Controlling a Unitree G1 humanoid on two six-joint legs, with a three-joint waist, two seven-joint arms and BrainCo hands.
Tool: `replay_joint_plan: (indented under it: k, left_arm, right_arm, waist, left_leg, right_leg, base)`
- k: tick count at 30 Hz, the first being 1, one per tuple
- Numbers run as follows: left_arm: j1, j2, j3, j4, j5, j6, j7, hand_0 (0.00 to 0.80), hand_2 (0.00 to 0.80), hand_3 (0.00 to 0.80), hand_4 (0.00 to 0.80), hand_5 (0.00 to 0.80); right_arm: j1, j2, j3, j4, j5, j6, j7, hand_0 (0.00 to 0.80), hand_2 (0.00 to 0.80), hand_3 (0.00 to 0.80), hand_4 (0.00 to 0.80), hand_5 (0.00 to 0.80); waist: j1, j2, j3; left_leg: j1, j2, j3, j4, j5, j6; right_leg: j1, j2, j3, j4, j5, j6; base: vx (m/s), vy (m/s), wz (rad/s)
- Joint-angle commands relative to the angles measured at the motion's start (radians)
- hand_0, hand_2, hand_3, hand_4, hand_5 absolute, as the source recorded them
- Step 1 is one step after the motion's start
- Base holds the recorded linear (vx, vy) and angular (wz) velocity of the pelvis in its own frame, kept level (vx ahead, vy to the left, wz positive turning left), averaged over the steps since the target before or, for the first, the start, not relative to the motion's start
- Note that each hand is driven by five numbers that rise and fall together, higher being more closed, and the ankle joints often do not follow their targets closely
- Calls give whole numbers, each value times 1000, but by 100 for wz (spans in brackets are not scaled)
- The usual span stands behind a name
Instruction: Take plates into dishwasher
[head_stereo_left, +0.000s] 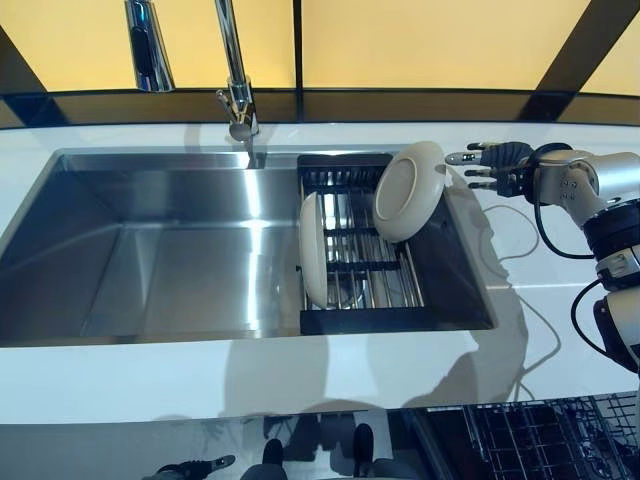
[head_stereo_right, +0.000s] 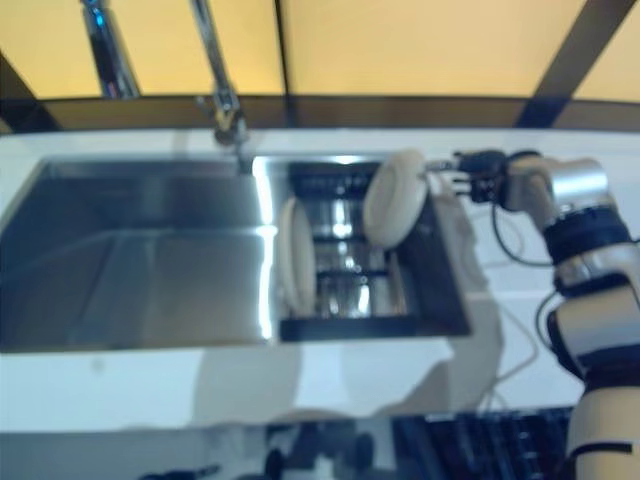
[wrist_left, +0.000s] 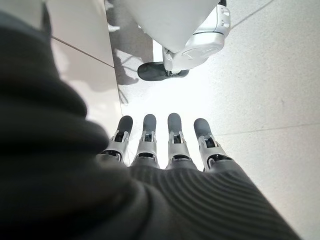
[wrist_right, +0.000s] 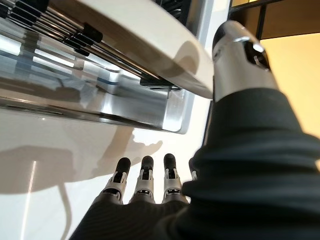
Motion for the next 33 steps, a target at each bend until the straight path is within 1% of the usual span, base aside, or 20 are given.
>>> replay_joint_plan:
  k: [1, 9, 19, 33]
  left_arm:
    - [-60, 30, -69, 42, -26, 4, 9, 0, 0, 0, 0, 0]
    - [-75, 31, -71, 44, -41, 6, 15, 0, 0, 0, 0, 0]
    - [-82, 30, -72, 47, -42, 12, 12, 0, 0, 0, 0, 0]
    - [-80, 30, -69, 56, -38, 12, 6, 0, 0, 0, 0, 0]
  right_arm:
    - [-54, -36, -8, -27, 16, -54, -11, 0, 0, 0, 0, 0]
    - [-56, -33, -6, -28, -5, -57, -1, 0, 0, 0, 0, 0]
    - [-65, -24, 1, -22, 7, -62, 14, 0, 0, 0, 0, 0]
    - [-69, 2, -2, -38, 24, -61, -6, 0, 0, 0, 0, 0]
  waist:
    - [31, -41, 11]
    - [26, -40, 23]
    - [23, -39, 18]
    - [27, -42, 5]
  left_leg:
    - [-55, -21, 25, -4, 42, -6]
    - [-57, -22, 24, -4, 43, -6]
    - [-52, -23, 27, -4, 41, -7]
    - [-42, -23, 30, -4, 39, -9]
  right_leg:
    - [33, -44, -7, 0, -16, 75]
    - [29, -45, -7, 0, -14, 75]
    - [32, -44, -5, 0, -14, 75]
    - [44, -47, -10, 0, -19, 76]
  base:
    - [0, 0, 0]
    - [0, 0, 0]
    - [0, 0, 0]
    - [0, 0, 0]
